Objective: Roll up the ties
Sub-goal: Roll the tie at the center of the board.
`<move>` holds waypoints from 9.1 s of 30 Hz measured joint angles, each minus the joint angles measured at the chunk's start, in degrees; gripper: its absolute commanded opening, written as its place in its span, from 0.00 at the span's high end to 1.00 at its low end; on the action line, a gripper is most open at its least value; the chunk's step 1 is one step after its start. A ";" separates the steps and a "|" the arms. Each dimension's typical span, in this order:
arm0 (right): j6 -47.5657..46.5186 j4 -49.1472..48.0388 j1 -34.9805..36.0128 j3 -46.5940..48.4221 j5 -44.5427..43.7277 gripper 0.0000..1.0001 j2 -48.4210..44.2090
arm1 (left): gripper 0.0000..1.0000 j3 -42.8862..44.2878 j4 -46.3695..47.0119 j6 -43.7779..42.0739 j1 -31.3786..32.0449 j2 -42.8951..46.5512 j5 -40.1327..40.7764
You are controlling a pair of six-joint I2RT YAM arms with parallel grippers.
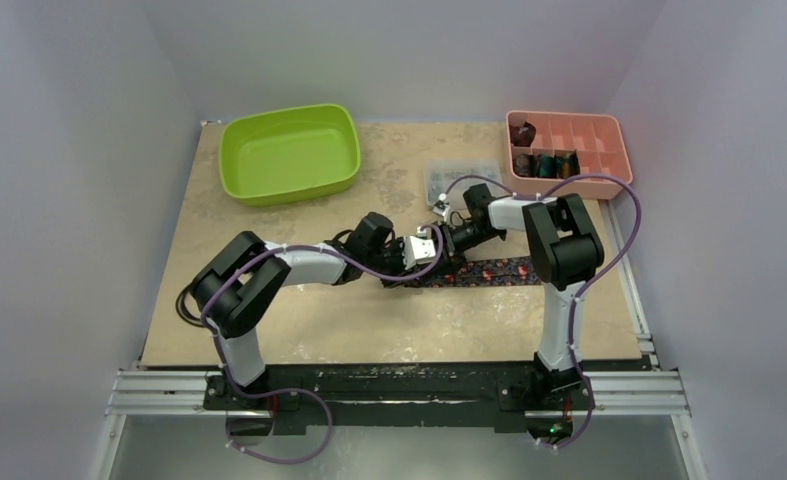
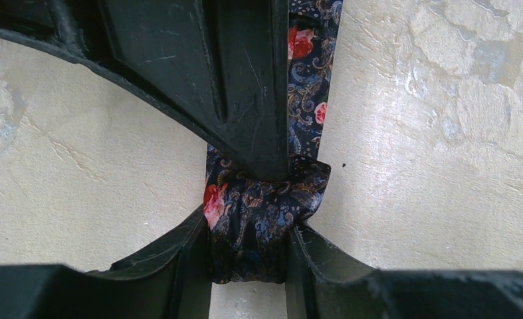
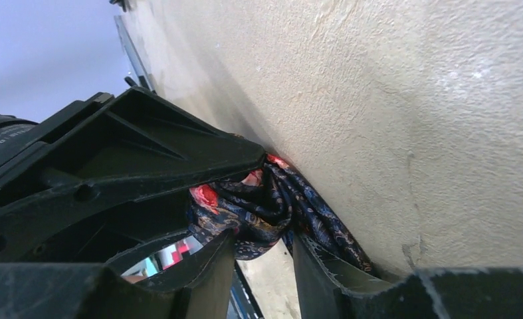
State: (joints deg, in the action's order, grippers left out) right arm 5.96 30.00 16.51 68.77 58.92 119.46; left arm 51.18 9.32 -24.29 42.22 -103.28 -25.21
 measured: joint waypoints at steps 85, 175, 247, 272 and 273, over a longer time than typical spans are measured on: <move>-1.05 8.17 2.49 3.63 -12.37 1.00 0.42 | 0.65 -16.37 63.41 18.71 -2.27 -14.82 -12.46; 5.75 -10.51 -3.54 -7.67 2.45 1.00 -3.78 | 0.47 15.67 -11.98 -5.31 0.74 -10.19 -6.43; -7.10 5.20 -6.01 0.07 -13.49 0.88 -3.56 | 0.79 3.91 7.72 3.26 -0.59 -7.28 -12.66; -2.01 -2.03 -1.29 -3.54 -2.14 0.52 -7.32 | 0.73 10.01 -7.61 2.25 0.44 -6.73 -5.14; -1.55 -2.62 -0.74 -3.54 -2.12 0.59 -6.88 | 0.73 10.05 -7.69 2.25 0.46 -6.75 -5.03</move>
State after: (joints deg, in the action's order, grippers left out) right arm 4.40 27.38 15.77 65.23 56.80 112.57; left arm 61.23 1.63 -22.04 42.68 -110.04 -30.24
